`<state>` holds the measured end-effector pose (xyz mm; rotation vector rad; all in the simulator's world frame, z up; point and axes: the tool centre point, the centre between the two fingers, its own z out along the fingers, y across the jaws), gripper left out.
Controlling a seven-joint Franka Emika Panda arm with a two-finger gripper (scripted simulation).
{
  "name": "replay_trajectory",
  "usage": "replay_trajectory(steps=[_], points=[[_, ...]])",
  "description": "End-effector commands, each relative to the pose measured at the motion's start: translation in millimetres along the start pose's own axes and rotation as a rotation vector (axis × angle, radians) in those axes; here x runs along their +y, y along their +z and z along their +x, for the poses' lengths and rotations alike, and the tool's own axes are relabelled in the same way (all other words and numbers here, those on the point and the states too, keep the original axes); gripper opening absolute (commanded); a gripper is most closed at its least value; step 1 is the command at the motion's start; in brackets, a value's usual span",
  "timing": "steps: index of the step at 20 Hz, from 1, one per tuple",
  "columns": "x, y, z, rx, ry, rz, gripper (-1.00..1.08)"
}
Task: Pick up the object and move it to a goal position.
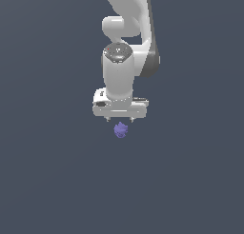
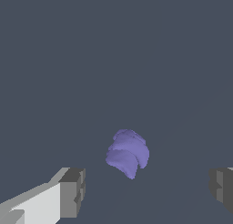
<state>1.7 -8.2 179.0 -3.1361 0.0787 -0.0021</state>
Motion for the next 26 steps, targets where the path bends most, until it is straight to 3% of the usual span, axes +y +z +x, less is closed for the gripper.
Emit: replay_trajectory(steps=[1, 14, 26], points=[[0, 0, 0, 0.0, 0.0, 0.0, 1.0], [-6, -7, 3, 0.005, -0.046, -0.002, 1.0], [-6, 17, -3, 0.003, 0.101, 0.002, 1.0]])
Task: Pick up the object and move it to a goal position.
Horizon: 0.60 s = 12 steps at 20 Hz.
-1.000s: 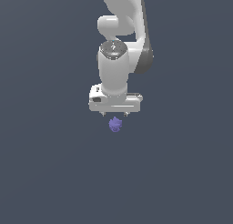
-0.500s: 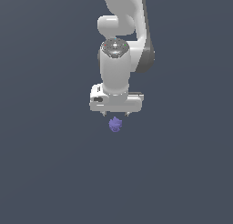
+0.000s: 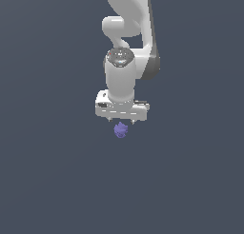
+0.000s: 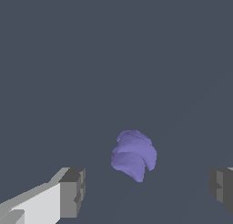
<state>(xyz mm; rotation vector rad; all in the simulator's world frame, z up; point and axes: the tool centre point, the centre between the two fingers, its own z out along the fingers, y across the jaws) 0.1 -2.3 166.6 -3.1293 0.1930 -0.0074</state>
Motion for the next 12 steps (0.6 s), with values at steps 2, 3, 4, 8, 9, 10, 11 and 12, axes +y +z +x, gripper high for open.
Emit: replay_trajectory(steps=[2, 3, 4, 8, 9, 10, 11, 12], points=[[0, 12, -3, -0.002, 0.072, 0.001, 1.0], [1, 16, -4, -0.002, 0.097, 0.001, 1.0], [1, 20, -6, -0.002, 0.123, 0.001, 1.0], [2, 37, -11, -0.004, 0.238, 0.001, 1.0], [3, 41, -13, -0.004, 0.265, 0.0, 1.0], [3, 45, -14, -0.004, 0.292, 0.0, 1.0], [4, 49, -16, -0.004, 0.317, -0.001, 1.0], [4, 52, -17, -0.004, 0.341, -0.001, 1.0]])
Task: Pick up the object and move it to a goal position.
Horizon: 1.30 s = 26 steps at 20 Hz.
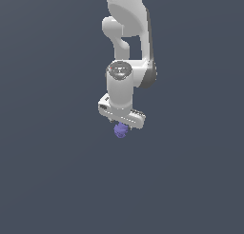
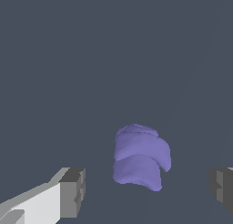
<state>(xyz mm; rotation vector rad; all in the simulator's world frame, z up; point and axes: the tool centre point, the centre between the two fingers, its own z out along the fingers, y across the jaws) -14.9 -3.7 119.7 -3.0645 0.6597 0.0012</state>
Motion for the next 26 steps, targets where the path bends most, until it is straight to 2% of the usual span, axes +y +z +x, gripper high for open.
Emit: replay_trajectory(steps=[1, 11, 19, 26], points=[[2, 9, -3, 0.001, 0.062, -0.001, 1.0], [8, 28, -9, 0.003, 0.199, -0.006, 1.0], [8, 32, -10, 0.002, 0.206, -0.006, 1.0], [9, 62, -11, 0.003, 0.209, -0.006, 1.0]])
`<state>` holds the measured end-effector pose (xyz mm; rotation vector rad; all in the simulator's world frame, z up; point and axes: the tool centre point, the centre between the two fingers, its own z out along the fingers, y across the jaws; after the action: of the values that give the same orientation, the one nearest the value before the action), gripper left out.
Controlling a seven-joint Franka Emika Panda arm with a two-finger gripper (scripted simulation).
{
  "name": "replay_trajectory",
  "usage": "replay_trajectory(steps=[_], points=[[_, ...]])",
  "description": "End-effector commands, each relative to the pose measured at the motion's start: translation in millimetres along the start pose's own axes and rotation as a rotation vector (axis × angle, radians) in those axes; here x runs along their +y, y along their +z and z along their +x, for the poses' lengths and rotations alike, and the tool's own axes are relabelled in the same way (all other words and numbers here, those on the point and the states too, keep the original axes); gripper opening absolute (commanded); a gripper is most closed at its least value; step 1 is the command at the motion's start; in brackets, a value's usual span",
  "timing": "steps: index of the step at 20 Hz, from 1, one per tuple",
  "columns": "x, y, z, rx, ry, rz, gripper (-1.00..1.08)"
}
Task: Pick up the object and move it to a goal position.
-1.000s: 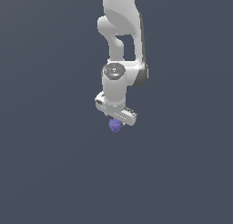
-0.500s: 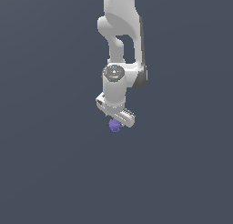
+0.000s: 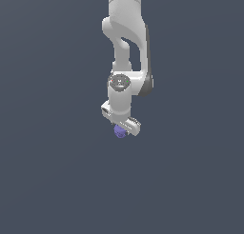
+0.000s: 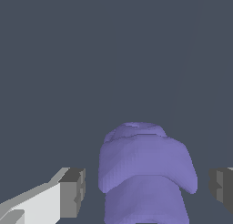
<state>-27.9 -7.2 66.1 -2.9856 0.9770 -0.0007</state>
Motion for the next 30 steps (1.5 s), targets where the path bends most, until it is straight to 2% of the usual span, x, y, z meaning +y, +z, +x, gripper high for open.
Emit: replay_trajectory(steps=[1, 8, 9, 22, 30], points=[[0, 13, -1, 0.0, 0.001, -0.001, 1.0], [0, 26, 0, 0.0, 0.002, 0.0, 1.0], [0, 26, 0, 0.0, 0.002, 0.0, -1.0], [-3, 24, -1, 0.001, 0.003, 0.001, -1.0], [-38, 3, -23, 0.001, 0.003, 0.001, -1.0]])
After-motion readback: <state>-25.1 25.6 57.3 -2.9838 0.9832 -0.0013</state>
